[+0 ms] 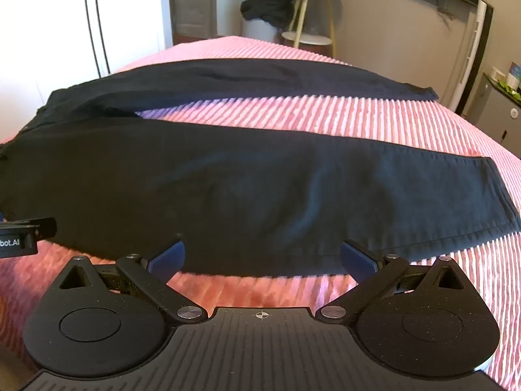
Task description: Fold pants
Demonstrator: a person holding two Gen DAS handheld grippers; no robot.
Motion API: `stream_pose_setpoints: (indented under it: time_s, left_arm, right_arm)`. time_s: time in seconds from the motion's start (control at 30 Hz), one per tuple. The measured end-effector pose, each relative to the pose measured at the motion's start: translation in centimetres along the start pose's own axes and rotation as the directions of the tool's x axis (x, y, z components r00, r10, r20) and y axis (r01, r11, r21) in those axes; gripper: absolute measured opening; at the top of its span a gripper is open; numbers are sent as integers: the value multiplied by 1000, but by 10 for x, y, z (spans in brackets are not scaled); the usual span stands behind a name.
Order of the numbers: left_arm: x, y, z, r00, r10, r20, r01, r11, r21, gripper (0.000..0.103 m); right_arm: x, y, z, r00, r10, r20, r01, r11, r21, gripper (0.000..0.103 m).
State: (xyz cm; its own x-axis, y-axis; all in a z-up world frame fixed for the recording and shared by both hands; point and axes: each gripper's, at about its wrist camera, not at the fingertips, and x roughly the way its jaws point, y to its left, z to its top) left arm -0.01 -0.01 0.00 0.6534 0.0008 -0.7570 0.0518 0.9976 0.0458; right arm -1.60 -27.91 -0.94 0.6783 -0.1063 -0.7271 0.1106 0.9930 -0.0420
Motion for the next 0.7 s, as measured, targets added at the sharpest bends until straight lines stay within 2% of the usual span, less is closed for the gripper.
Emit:
stream_pose_setpoints:
  time_s: [0.7]
  left_arm:
    - [8, 4, 1, 999, -3, -32, 3, 1000, -21, 99]
  right_arm:
    - [-3, -1, -2, 1000, 10, 5, -11, 1000, 27, 103]
